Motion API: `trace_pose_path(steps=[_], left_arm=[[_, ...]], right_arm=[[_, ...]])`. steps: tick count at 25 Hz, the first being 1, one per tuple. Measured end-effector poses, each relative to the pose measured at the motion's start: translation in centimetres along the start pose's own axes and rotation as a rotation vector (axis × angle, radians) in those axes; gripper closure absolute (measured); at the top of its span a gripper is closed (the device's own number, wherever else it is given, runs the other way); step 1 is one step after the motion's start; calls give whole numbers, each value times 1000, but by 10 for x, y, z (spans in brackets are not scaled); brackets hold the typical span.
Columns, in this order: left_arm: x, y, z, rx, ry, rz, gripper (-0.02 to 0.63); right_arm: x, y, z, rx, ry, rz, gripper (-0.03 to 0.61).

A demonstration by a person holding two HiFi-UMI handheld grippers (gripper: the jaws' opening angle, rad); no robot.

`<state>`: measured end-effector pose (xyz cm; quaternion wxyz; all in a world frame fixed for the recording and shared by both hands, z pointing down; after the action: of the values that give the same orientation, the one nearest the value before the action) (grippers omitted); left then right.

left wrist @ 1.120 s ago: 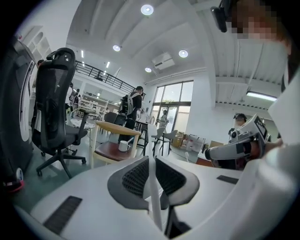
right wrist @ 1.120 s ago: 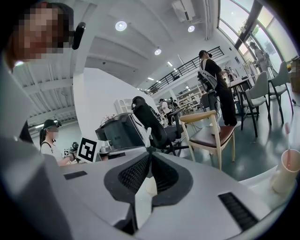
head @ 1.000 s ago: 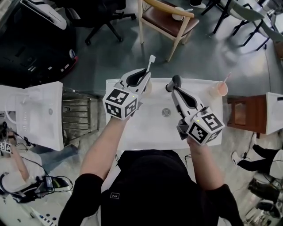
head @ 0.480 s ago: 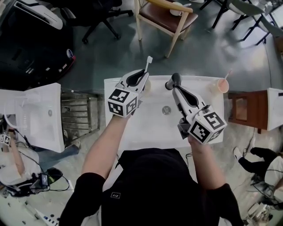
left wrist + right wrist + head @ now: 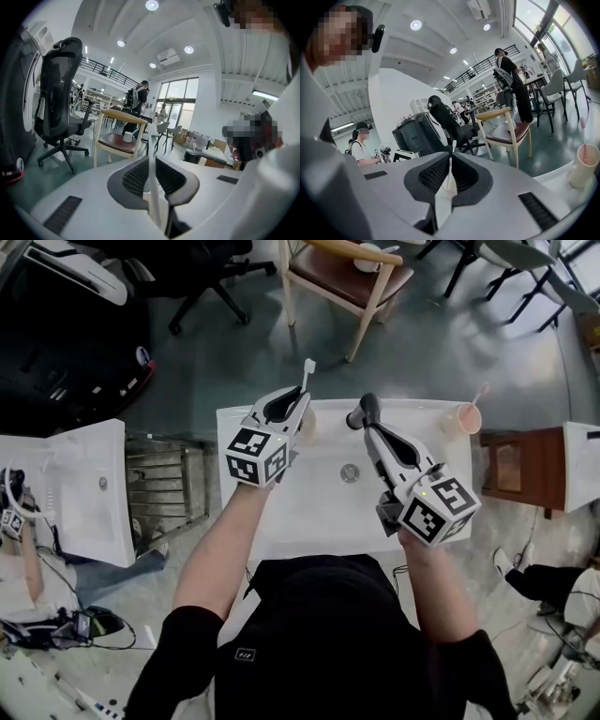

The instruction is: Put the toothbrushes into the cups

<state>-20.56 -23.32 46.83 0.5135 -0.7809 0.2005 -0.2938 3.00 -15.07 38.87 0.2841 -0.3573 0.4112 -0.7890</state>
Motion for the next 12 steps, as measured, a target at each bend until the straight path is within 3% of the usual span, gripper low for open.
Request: trace_pose_path(steps=[12], left_arm=[[-10,-20,6,70,52,-119,558]], right_arm=[[-1,0,-4,13,-4,-8,540]])
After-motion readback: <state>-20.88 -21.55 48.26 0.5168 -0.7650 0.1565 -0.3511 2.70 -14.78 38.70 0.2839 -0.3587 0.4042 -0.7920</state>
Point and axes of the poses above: the fingertips, and each gripper's own axes: x forward along the fingers, z to its right, y out of its top, the point moved 10 cm from there along -x, backward along the fingers, and after that the axes turned 7 degrees about -y, right-handed, at the moved point
